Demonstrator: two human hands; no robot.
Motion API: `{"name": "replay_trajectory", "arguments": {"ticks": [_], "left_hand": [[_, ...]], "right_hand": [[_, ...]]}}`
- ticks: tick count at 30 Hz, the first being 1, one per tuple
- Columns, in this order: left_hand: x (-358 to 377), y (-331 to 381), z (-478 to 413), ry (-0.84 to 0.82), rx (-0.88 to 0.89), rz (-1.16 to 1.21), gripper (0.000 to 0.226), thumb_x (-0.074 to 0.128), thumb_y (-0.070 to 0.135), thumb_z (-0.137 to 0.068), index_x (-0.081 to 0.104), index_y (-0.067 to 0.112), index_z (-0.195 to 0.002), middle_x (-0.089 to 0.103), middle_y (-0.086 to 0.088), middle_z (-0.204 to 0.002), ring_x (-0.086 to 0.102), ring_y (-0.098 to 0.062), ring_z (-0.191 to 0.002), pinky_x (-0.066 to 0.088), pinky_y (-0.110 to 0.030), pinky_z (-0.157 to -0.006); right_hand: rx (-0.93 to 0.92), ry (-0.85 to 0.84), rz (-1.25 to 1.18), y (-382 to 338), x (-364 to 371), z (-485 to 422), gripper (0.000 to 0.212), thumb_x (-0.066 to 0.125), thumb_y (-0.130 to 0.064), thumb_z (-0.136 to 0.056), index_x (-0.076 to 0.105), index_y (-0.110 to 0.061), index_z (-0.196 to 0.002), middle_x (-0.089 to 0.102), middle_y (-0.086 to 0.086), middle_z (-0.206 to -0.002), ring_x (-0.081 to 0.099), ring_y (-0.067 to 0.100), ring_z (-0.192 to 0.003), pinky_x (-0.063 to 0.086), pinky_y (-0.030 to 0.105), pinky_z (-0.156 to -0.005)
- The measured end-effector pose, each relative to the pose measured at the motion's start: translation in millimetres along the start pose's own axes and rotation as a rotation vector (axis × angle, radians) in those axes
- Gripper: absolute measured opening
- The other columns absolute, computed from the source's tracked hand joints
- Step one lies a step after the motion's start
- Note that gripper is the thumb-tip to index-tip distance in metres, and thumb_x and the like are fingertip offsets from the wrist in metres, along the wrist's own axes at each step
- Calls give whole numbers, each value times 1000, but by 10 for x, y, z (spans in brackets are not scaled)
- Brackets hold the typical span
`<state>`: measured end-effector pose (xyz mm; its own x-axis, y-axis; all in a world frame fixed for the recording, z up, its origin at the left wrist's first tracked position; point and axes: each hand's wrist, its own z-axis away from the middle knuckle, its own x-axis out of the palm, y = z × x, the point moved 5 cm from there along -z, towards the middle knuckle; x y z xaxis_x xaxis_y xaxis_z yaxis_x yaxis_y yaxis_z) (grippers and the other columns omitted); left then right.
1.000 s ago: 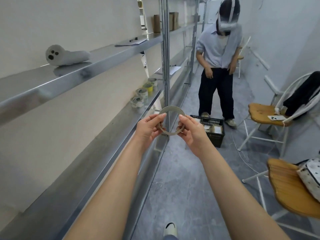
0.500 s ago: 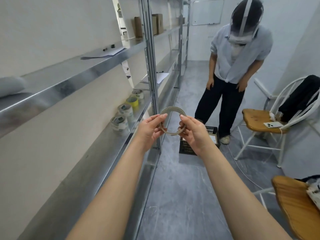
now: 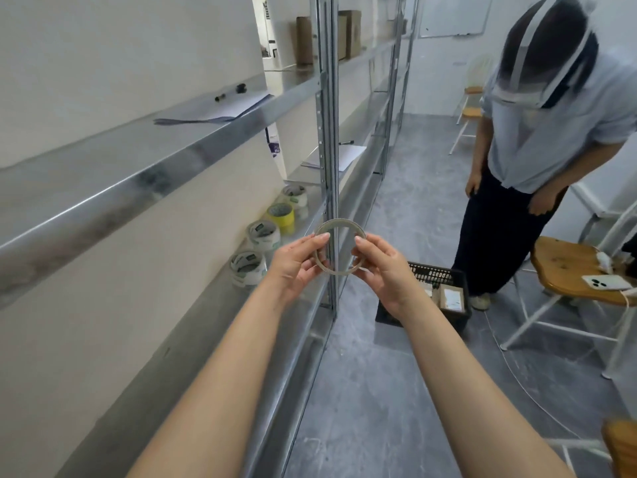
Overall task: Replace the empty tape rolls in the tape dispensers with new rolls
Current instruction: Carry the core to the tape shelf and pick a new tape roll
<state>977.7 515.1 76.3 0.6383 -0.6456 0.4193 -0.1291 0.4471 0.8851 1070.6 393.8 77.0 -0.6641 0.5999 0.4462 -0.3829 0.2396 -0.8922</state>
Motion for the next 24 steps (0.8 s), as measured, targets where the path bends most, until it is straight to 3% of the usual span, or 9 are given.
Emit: {"name": "replay_trajectory", "arguments": {"ticks": [4,7,13,16,18,24], "left_hand": [[-96,83,-368,57,4,32,3,69,11,-81,66,12,-83,62,2,-67,59,-11,-59,56,-23,-64],[-131,131,-699,99,23,40,3,69,13,-82,66,12,-83,61,1,-67,59,-11,-57,55,-24,-64],[-181,215,-1529,185,60,74,24,74,20,-73,67,9,-94,60,-9,-90,59,-19,-77,57,-26,-65],[-144,274,-1948,268,82,111,38,79,25,-63,68,9,-96,60,-14,-102,58,-21,-84,56,-25,-66],[-103,337,-2213,322,105,141,32,76,22,-70,66,8,-96,60,-14,-97,57,-21,-81,56,-24,-63],[-7,548,-2963,398,125,75,13,67,20,-82,63,13,-92,62,-4,-81,64,-15,-67,56,-25,-61]], "right_hand": [[30,-39,-10,37,-1,-482,42,67,-17,-86,58,0,-124,65,-2,-77,62,9,-73,50,32,-81],[52,-85,-19,51,-36,-898,37,67,-18,-86,61,-2,-120,63,-1,-77,60,9,-72,53,26,-73],[113,-197,20,-6,-153,-1910,40,69,-20,-84,61,-1,-118,61,5,-87,60,13,-81,53,22,-68],[166,-280,91,-117,-185,-2493,22,67,-19,-88,63,-7,-106,62,2,-81,61,9,-73,52,20,-64],[191,-327,117,-213,-191,-2854,14,65,-17,-90,63,-8,-100,62,2,-80,61,7,-67,52,21,-64],[230,-481,178,-428,-243,-3865,16,66,-18,-88,64,-8,-101,65,1,-82,63,10,-76,51,31,-82]]}}
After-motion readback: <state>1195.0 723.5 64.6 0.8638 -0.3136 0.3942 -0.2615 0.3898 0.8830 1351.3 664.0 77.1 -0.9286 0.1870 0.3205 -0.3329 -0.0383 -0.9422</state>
